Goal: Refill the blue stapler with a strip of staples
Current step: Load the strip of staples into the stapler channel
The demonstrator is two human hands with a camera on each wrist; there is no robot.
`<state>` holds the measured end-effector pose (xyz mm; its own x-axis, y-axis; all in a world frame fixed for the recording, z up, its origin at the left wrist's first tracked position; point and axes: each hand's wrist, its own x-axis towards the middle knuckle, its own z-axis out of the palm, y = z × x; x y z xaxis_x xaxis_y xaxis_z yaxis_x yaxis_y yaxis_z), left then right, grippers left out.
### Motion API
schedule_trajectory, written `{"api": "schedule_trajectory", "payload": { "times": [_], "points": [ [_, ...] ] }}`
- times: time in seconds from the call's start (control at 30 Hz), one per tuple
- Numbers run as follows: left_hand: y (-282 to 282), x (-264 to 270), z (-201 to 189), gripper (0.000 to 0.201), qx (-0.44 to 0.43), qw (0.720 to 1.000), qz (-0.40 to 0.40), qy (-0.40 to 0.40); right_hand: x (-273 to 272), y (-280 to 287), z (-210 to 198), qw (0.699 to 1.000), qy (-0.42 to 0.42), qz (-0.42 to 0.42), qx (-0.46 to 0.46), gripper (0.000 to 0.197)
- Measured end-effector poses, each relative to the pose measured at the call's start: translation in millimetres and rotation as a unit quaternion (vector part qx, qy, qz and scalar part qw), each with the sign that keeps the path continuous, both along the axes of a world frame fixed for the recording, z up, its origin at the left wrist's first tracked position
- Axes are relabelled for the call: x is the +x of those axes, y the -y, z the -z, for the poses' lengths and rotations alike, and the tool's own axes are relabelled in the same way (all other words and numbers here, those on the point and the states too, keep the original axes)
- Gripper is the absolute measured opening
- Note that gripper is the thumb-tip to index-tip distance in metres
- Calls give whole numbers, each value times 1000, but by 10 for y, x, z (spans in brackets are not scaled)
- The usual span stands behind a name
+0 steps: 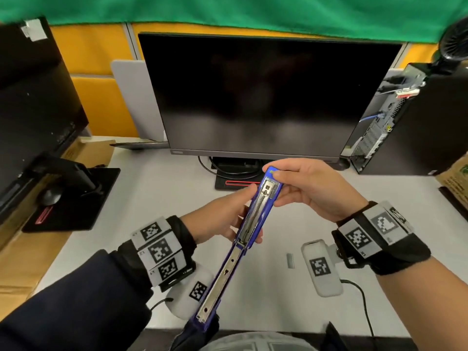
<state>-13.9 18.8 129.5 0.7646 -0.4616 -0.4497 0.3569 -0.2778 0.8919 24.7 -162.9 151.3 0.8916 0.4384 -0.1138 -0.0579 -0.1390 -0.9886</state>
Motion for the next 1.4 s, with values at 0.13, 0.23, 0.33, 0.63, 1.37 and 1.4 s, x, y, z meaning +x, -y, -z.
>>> {"api": "schedule_trajectory", "payload": {
  "times": [0.13,0.23,0.33,0.63,1.37,1.4],
  "points": [
    [23,-18,68,61,-1,1000,-16,-16,-40,-41,-40,999,22,-17,-43,22],
    [31,-51,154,57,-6,1000,-18,6,-45,-56,-55,999,20,-24,-42,22],
    [55,-73,192,49,-11,999,-40,35,-14,-76,-22,998,22,-20,-53,23],
    [161,-52,136,46,-4,994,-105,-4,21,-100,-33,998,33,-7,-61,25],
    [168,-20,119,28,1,991,-126,-45,82,-78,25,997,42,11,-67,25],
    [170,-18,129,26,0,991,-126,-45,94,-73,48,997,39,13,-66,25]
  ]
}}
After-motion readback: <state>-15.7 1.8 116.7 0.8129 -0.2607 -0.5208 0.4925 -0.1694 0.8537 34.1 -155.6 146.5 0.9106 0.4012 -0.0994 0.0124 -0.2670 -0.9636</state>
